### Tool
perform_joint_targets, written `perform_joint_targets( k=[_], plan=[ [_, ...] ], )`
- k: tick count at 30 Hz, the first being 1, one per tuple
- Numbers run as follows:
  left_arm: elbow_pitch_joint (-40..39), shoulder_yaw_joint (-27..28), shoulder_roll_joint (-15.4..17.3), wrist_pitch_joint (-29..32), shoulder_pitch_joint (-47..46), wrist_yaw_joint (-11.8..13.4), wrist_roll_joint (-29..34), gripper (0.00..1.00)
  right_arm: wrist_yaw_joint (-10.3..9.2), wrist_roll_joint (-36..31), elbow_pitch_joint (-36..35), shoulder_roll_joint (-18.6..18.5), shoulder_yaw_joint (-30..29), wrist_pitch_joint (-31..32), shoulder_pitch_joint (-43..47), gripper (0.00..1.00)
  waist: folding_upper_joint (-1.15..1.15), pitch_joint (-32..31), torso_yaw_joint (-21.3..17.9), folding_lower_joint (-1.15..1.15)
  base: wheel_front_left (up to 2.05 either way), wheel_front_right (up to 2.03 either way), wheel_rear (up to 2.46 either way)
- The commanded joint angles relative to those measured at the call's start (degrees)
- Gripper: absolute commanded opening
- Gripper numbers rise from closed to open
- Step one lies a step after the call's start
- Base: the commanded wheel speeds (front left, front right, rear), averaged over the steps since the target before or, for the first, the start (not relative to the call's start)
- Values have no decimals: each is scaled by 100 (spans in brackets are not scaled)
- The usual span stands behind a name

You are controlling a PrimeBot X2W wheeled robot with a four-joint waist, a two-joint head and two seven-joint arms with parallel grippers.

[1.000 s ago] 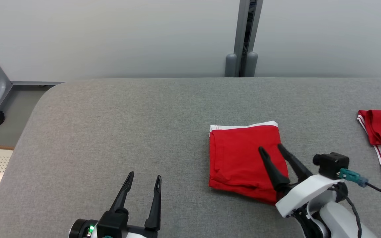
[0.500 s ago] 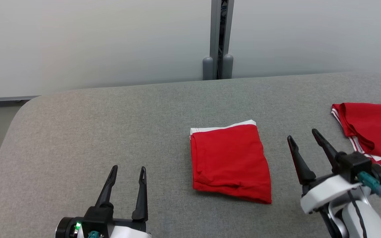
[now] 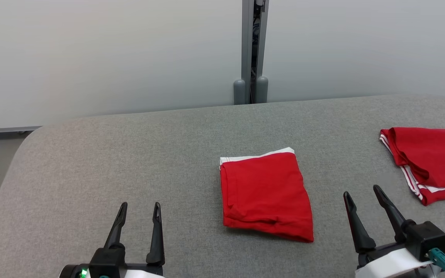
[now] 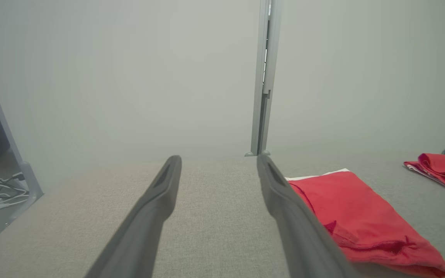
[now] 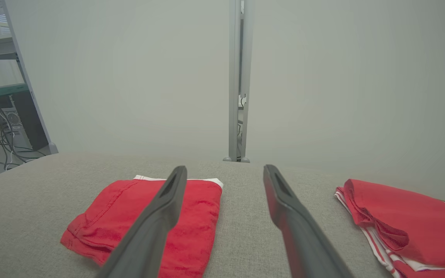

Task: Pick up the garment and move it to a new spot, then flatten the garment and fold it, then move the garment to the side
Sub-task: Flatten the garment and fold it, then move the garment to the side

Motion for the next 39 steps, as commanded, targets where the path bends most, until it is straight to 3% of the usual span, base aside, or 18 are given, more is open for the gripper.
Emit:
perform_joint_targets(
  k=[1, 26, 32, 39],
  plan=[
    [14, 21, 18, -24, 57, 25, -7, 100, -2, 46, -82, 31, -56, -25, 145, 100, 0, -35, 21, 0, 0, 0, 0],
    [26, -97, 18, -24, 201, -71, 173, 100, -2, 257, -28, 247, -19, -26, 398, 100, 0, -70, 156, 0, 0, 0, 0],
    [25, -174, 18, -24, 113, -121, 208, 100, -2, 896, 635, 234, 96, -27, 25, 100, 0, 26, 242, 0, 0, 0, 0],
    [92, -310, 19, -24, 2, -198, 226, 100, -2, 2396, 1893, 139, 151, -19, -773, 100, 0, 131, 490, 0, 0, 0, 0]
  ],
)
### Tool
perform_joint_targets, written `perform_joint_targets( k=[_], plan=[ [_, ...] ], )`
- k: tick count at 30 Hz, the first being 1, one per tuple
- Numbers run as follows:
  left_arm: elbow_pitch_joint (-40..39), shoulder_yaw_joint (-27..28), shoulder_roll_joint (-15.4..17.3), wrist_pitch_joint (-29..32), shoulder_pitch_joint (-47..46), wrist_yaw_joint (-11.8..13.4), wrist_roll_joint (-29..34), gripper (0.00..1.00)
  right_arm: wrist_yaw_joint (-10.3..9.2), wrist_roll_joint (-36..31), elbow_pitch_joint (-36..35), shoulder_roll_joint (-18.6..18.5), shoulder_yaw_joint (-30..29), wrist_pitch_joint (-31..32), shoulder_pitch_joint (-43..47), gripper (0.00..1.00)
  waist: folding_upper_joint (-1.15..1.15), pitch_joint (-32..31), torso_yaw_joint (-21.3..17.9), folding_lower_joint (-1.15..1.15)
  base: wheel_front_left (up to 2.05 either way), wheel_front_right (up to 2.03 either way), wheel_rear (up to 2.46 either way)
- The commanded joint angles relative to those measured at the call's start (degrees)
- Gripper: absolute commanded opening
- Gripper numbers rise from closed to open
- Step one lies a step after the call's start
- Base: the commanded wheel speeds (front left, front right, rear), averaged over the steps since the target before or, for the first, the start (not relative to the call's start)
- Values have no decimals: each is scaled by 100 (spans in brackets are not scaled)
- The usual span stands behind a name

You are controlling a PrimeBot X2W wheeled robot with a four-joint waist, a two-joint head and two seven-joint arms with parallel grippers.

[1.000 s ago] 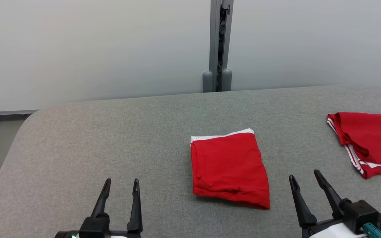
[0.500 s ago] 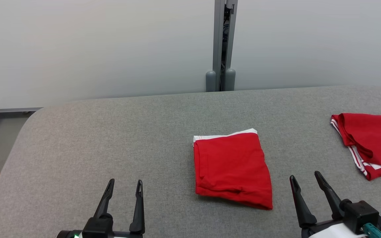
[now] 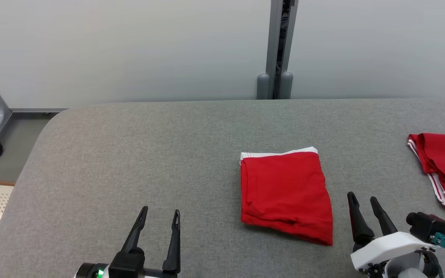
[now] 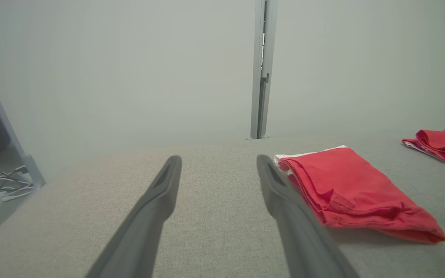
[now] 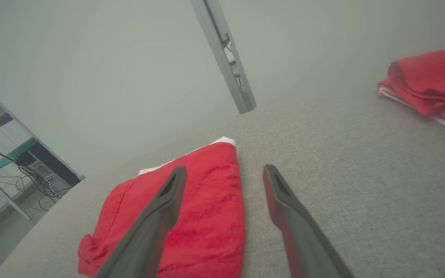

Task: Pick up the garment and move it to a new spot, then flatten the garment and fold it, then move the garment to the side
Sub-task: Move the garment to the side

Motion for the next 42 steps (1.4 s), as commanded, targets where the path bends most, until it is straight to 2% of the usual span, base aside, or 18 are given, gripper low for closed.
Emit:
perform_joint_targets(
  k=[1, 5, 13, 20, 29, 30, 31, 33, 42],
  plan=[
    [14, -22, 18, -24, -119, -50, 42, 100, -2, 233, 173, -81, 42, -8, -137, 100, 0, 48, 107, 0, 0, 0, 0],
    [51, -108, 20, -24, -173, -92, 64, 100, -1, 1134, 773, -215, 314, 90, -530, 100, 0, 121, 303, 0, 0, 0, 0],
    [64, -226, 19, -24, -371, -148, 129, 100, -1, 2654, 1480, -603, 887, 770, -1224, 100, 0, 475, 684, 0, 0, 0, 0],
    [56, -305, 19, -24, -502, -151, 102, 100, -1, 3358, 1755, -781, 1054, 1092, -1466, 100, 0, 659, 855, 0, 0, 0, 0],
    [50, -379, 19, -24, -637, -88, 61, 100, -1, 4155, 1626, -854, 1344, 1503, -1521, 100, 0, 797, 950, 0, 0, 0, 0],
    [56, -384, 19, -24, -651, -80, 63, 100, 0, 4207, 1590, -876, 1376, 1483, -1526, 81, 0, 803, 954, 0, 0, 0, 0],
    [62, -388, 19, -24, -663, -76, 66, 100, 0, 4252, 1561, -899, 1407, 1449, -1530, 41, 0, 810, 957, 0, 0, 0, 0],
    [67, -391, 19, -24, -682, -67, 69, 100, 0, 4294, 1514, -968, 1485, 1377, -1542, 0, 0, 816, 958, 0, 0, 0, 0],
    [50, -370, 19, -24, -662, -45, 52, 100, -1, 4398, 1320, -1237, 1851, 1023, -1574, 0, 0, 819, 869, 0, 0, 0, 0]
  ],
)
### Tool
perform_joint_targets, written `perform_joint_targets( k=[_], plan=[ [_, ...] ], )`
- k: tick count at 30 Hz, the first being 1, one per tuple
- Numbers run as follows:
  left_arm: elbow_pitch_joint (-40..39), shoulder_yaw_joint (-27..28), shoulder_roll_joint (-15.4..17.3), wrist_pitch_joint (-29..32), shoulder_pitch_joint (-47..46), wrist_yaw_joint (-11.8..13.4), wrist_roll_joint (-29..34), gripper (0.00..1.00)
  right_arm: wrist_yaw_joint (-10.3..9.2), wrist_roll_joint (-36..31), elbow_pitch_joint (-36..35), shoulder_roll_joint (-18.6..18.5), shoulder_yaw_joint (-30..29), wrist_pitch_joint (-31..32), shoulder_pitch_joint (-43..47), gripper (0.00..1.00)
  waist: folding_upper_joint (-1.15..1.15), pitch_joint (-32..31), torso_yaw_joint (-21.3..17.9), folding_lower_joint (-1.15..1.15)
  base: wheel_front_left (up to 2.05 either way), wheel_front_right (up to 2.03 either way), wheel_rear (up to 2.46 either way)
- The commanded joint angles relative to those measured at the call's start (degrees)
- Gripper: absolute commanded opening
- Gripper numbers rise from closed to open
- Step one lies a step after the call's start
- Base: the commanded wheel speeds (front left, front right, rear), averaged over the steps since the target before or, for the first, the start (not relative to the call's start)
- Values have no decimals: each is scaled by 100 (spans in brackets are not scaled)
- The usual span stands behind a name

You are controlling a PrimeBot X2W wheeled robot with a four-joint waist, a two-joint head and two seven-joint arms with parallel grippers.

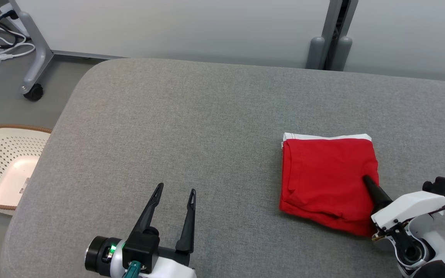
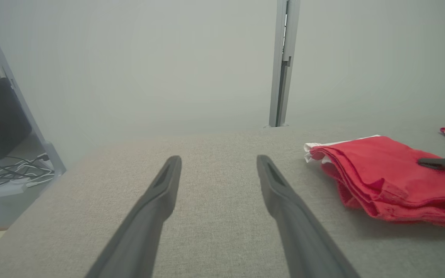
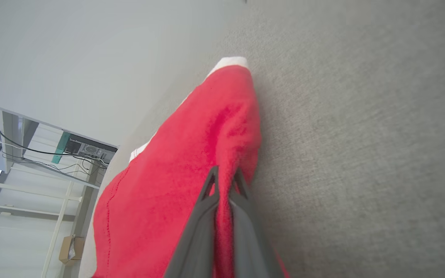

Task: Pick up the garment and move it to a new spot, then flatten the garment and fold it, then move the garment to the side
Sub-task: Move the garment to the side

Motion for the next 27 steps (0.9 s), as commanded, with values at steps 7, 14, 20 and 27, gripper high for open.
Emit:
perform_joint_targets(
  k=[7, 14, 20, 27],
  plan=[
    [-27, 52, 20, -24, 52, 14, 38, 100, 0, -168, -185, -207, 518, -423, -83, 0, 0, -68, -247, 0, 0, 0, 0],
    [-56, 113, 22, -24, 10, -48, 130, 100, 0, -358, -361, -334, 1002, -744, -309, 0, 0, -17, -669, 0, 0, 0, 0],
    [-82, 157, 38, -24, -105, -122, 216, 100, 0, -590, -446, -450, 1377, -950, -666, 0, 0, 104, -1180, 0, 0, 0, 0],
    [-94, 153, 76, -23, -234, -205, 325, 100, 0, -740, -481, -602, 1693, -1014, -1087, 0, 0, 295, -1676, 0, 0, 0, 0]
  ],
)
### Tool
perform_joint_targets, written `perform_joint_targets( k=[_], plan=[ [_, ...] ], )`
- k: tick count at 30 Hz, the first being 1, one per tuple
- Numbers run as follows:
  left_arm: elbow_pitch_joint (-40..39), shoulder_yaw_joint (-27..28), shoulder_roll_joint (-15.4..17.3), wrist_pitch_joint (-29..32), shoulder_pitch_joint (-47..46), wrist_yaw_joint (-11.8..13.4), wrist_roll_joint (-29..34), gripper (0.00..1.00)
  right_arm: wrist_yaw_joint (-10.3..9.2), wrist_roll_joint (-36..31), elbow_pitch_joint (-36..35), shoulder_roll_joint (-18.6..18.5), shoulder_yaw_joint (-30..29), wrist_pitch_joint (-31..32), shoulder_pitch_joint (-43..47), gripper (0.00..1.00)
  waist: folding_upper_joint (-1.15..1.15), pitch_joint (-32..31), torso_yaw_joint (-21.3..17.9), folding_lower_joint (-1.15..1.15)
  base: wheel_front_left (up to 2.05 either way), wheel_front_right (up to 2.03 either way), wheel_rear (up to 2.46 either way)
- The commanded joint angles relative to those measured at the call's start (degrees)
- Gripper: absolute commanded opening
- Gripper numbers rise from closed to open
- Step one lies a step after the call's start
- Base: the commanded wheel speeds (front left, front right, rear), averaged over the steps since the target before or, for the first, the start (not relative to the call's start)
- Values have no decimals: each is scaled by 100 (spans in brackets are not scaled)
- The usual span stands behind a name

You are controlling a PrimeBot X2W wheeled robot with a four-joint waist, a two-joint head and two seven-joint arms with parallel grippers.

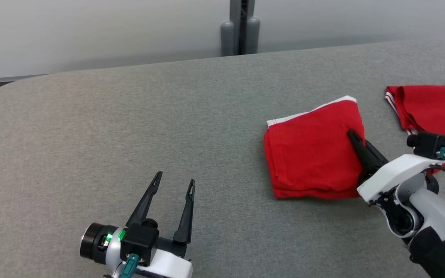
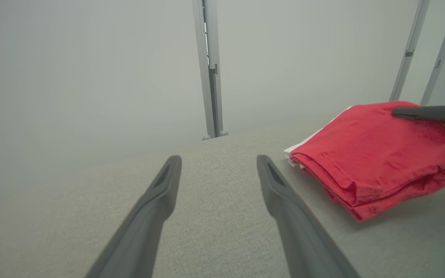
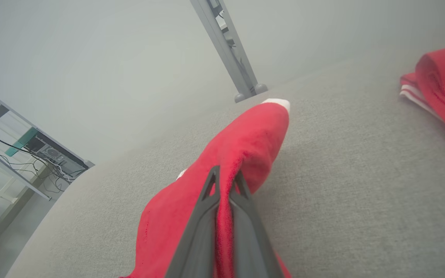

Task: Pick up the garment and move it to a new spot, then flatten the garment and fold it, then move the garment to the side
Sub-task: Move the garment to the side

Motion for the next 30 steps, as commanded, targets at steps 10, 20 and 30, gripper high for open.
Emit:
perform_joint_targets(
  k=[10, 20, 30],
  plan=[
    [-59, -4, 156, -23, -404, -137, 172, 100, 0, -114, -80, -289, 254, -101, -751, 0, 0, 572, -886, 0, 0, 0, 0],
    [-200, -206, 268, -23, -913, -310, 377, 100, 0, -214, 48, -553, 481, -122, -1584, 0, 0, 1199, -1193, 0, 0, 0, 0],
    [-631, -524, 220, 134, -1634, -500, 560, 100, 0, -5, 84, -1378, 532, -112, -2242, 0, 0, 1827, -1044, 0, 0, 0, 0]
  ],
)
